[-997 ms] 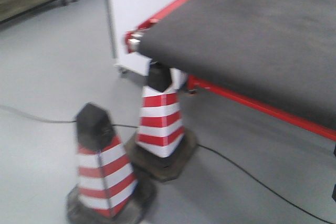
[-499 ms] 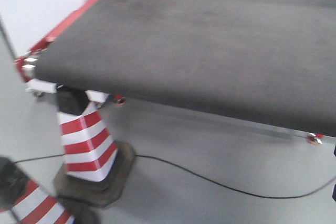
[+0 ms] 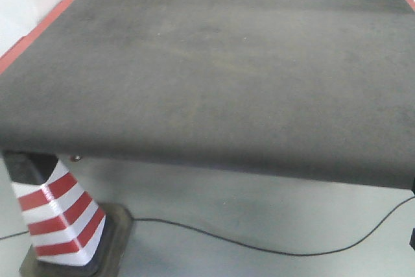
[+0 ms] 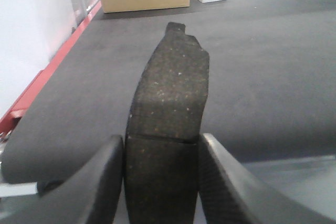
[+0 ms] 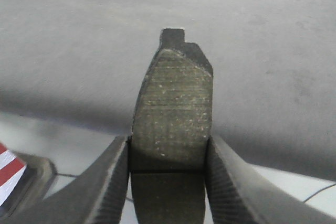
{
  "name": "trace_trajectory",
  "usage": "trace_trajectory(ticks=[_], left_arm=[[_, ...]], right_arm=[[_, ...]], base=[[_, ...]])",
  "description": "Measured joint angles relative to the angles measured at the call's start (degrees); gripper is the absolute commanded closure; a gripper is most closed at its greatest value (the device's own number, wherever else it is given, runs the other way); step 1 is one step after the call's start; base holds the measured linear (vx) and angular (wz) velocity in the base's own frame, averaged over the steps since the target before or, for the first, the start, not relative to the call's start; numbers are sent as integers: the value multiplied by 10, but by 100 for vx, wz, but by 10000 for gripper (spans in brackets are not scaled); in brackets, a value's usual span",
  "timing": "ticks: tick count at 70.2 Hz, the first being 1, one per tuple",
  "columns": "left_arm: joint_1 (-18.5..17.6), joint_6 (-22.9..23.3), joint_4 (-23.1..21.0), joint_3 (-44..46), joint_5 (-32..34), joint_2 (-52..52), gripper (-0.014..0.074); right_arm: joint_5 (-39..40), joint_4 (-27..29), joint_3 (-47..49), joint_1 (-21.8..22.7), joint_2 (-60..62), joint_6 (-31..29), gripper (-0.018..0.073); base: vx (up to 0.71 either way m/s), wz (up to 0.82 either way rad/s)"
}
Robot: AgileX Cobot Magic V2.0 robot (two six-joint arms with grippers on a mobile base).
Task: Move and align brake pads A on conveyor
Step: 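Lower the left gripper with its pad toward the conveyor belt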
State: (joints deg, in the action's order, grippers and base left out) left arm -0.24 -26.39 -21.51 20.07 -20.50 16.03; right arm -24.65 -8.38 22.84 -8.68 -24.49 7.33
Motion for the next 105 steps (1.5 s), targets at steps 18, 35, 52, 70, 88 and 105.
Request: trace_trajectory(ticks=[18,35,52,70,88,105], left_arm=[[0,0,0,-3,-1,0,513],[0,0,0,-3,0,0,513],[0,0,0,-3,0,0,513],[0,0,0,-3,0,0,513],[0,0,0,-3,0,0,513],[0,0,0,-3,0,0,513]], right_arm=[[-1,0,0,0,0,0,511],[-1,0,0,0,0,0,511],[-1,0,0,0,0,0,511],[-1,0,0,0,0,0,511],[-1,0,0,0,0,0,511],[-1,0,0,0,0,0,511]], base=[[28,-16],[28,-17],[26,-17],[22,-10],[14,0],[4,-1]])
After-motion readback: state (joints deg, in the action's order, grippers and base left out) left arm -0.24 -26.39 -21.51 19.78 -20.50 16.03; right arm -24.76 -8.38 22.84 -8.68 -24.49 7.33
